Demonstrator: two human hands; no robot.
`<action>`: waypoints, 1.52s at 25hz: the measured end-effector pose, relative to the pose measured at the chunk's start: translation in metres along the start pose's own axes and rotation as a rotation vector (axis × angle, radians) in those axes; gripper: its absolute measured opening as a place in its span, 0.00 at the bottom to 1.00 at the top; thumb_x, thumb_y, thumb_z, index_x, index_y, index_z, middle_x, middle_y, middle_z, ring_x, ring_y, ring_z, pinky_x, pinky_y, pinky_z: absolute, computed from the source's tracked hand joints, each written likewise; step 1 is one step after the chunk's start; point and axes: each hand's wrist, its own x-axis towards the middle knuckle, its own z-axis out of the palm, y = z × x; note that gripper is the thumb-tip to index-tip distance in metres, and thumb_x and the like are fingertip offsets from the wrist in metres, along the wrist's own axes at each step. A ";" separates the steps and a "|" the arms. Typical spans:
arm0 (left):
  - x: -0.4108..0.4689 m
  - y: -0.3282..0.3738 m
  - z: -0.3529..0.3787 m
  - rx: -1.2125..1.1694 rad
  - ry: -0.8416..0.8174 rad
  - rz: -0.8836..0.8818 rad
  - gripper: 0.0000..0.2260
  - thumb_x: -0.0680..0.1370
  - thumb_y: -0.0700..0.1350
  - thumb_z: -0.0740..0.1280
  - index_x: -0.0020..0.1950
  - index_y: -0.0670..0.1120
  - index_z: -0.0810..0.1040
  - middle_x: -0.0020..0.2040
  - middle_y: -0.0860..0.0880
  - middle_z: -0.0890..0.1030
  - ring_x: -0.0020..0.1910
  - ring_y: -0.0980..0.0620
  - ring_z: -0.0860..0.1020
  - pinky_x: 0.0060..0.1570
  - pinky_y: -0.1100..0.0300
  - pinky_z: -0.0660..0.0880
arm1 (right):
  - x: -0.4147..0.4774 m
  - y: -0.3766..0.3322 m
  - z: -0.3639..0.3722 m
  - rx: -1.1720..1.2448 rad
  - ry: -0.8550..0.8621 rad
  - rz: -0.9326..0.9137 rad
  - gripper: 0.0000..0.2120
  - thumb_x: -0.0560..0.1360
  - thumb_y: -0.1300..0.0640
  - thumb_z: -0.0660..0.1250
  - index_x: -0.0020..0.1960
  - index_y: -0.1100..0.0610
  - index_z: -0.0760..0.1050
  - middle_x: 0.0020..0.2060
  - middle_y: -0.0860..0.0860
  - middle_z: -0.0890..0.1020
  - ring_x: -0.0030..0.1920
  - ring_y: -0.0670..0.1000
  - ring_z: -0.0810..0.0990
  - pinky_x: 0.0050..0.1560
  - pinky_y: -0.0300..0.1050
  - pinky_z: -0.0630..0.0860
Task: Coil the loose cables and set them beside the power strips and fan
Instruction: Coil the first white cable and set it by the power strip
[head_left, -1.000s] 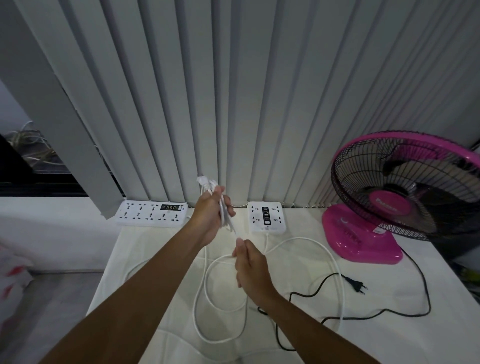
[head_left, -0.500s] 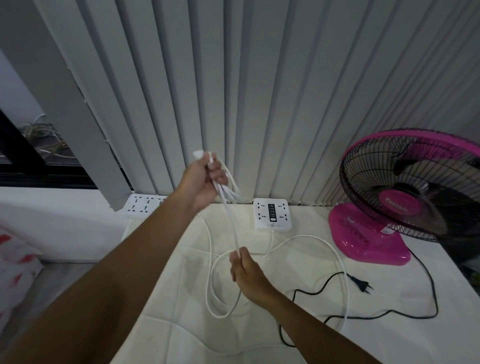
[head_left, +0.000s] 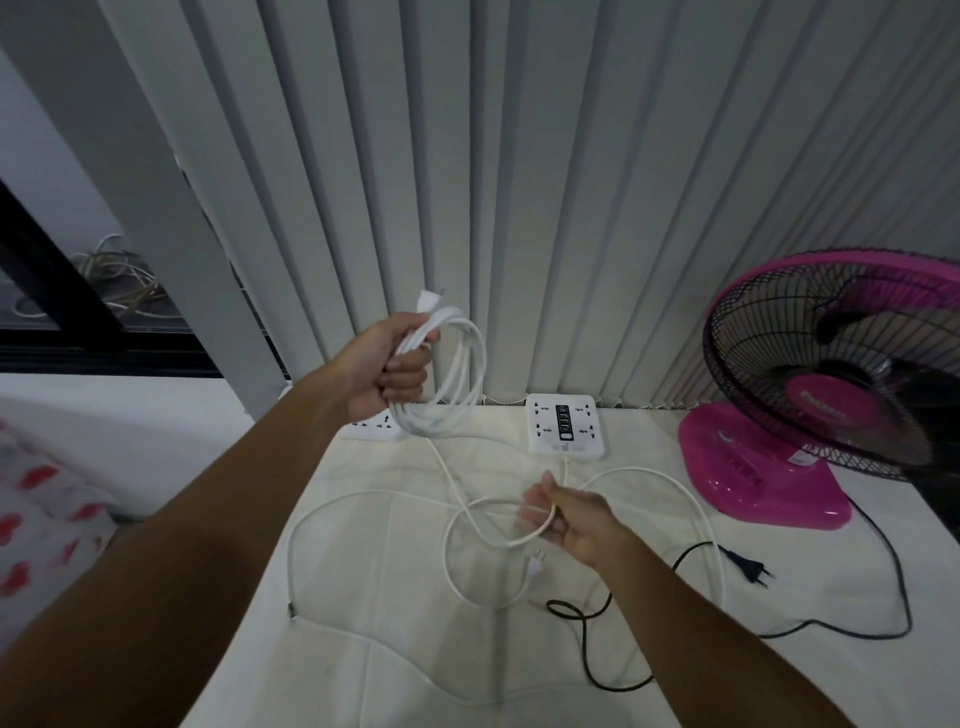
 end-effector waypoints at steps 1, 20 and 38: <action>0.000 -0.009 -0.002 0.082 0.018 -0.038 0.13 0.82 0.51 0.57 0.42 0.46 0.72 0.21 0.53 0.60 0.17 0.57 0.54 0.20 0.64 0.50 | 0.003 -0.012 0.005 0.061 0.035 -0.005 0.10 0.79 0.55 0.71 0.49 0.63 0.80 0.35 0.54 0.88 0.30 0.54 0.87 0.31 0.47 0.85; 0.052 -0.110 0.024 -0.341 0.289 -0.152 0.15 0.85 0.49 0.54 0.58 0.38 0.71 0.51 0.37 0.81 0.47 0.40 0.81 0.47 0.48 0.78 | -0.024 -0.003 0.082 -0.786 0.169 -1.025 0.18 0.81 0.65 0.66 0.69 0.57 0.78 0.43 0.54 0.76 0.41 0.47 0.75 0.46 0.27 0.70; 0.107 -0.136 0.029 -0.432 0.260 -0.267 0.22 0.82 0.51 0.49 0.69 0.42 0.69 0.64 0.40 0.79 0.64 0.43 0.74 0.71 0.41 0.56 | 0.038 -0.025 0.034 -0.937 -0.001 -0.752 0.07 0.82 0.63 0.56 0.58 0.54 0.64 0.42 0.50 0.77 0.39 0.45 0.77 0.41 0.45 0.68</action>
